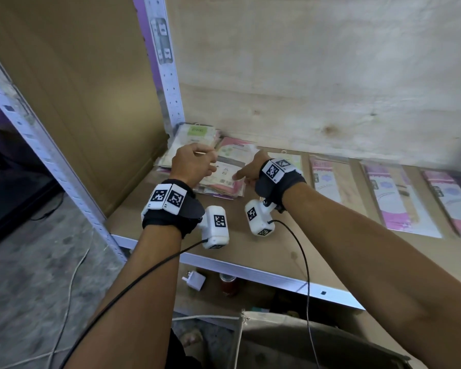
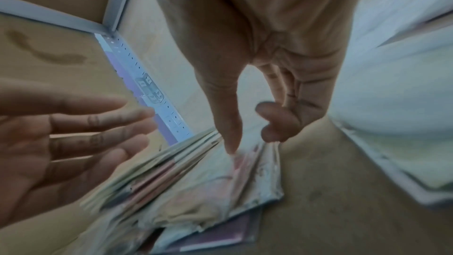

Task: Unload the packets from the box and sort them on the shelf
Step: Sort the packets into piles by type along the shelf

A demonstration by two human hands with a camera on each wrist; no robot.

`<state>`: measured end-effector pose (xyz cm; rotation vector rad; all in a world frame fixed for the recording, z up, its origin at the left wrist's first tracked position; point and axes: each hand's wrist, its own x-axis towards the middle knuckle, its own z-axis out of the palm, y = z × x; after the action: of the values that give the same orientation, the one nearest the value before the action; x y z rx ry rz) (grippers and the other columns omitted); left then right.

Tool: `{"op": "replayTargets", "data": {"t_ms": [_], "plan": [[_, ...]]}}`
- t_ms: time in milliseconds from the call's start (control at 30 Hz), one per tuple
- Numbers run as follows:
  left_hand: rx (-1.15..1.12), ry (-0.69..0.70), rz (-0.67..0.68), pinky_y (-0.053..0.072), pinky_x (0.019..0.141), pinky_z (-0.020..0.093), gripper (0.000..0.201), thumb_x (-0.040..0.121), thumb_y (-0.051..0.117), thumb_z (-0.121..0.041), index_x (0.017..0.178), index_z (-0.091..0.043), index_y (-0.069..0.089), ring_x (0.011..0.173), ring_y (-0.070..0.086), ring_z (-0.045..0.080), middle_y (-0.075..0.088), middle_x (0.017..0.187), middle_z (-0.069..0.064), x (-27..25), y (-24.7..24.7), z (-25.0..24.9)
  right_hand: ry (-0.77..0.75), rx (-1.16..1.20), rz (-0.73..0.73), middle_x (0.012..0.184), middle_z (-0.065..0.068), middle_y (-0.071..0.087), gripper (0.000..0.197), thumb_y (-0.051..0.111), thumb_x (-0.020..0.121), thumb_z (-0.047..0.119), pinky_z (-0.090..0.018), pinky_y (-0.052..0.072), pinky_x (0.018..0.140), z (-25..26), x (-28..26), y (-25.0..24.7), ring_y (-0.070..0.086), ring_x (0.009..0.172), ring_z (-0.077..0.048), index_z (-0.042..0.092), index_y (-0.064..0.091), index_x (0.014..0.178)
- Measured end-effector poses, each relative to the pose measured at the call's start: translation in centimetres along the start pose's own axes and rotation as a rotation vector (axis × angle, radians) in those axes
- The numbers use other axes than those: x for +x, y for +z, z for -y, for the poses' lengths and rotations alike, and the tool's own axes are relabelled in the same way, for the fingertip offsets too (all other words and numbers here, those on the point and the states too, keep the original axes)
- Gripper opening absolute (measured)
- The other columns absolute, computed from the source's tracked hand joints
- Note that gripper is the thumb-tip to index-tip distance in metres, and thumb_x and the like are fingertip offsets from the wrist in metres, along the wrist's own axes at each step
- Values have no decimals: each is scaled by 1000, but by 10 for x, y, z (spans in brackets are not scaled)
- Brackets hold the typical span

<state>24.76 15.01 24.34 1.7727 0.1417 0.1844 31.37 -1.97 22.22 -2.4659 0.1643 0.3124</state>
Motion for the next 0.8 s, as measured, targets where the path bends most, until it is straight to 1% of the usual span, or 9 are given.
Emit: {"op": "replayTargets", "data": {"t_ms": [100,200,267,333,367,467,533,667,800], "plan": [[-29,-9,-22,61,76,36,8,85,68,-13,93,-16,70,72,72,23,75,85,9,-5,-2,-1,16,-49,-20,110,-13,71,60,83,56,63,-37,55,78,8,-4,3,65,86,-27,13,55,75],[-32,-21,-49,61,78,38,11,83,69,-13,93,-16,70,71,73,23,75,85,10,-8,-6,0,-2,-101,-24,119,-13,66,89,79,56,70,-37,53,78,16,-6,7,62,90,-26,4,60,114],[-29,-25,-60,62,78,37,11,83,69,-13,93,-17,70,71,72,22,76,87,10,-8,-8,0,-28,-128,-11,109,-12,67,75,81,61,64,-28,47,64,14,-9,9,60,76,-21,4,62,103],[-19,-27,-72,61,76,36,12,85,68,-13,95,-17,70,71,72,21,76,89,10,-7,-10,-2,-85,-190,-10,107,-11,68,42,80,70,54,-23,45,58,9,-13,10,58,68,-17,20,67,92],[-17,-26,-76,61,74,35,12,86,67,-12,97,-17,70,70,72,21,76,89,10,-6,-11,-3,-114,-210,-12,118,-10,66,38,79,75,49,-25,47,64,5,-12,9,60,77,-18,25,69,103],[-18,-21,-79,61,73,34,14,87,67,-11,99,-17,71,71,72,21,76,88,10,-5,-12,-4,-107,-204,6,132,-10,56,71,82,73,42,-34,53,76,-2,-17,2,60,110,-28,13,56,132],[-20,-17,-77,61,74,34,14,86,67,-11,97,-17,71,70,72,21,76,86,10,-6,-10,-3,-71,-34,-10,123,-12,60,74,86,69,33,-31,50,66,-5,-22,-7,61,100,-29,6,53,130],[-61,-37,-61,61,75,35,14,86,68,-9,99,-10,71,70,70,25,74,87,15,-6,-1,-4,-107,289,17,83,-18,68,35,82,75,13,-37,50,63,-14,-37,-29,57,67,-26,-4,69,102],[-188,-135,103,62,75,32,31,93,68,-21,119,-4,64,85,74,30,68,107,18,-20,18,-16,-149,624,32,108,-27,69,29,77,76,-4,-53,54,90,-34,-72,-56,67,92,-37,-6,67,104]]}}
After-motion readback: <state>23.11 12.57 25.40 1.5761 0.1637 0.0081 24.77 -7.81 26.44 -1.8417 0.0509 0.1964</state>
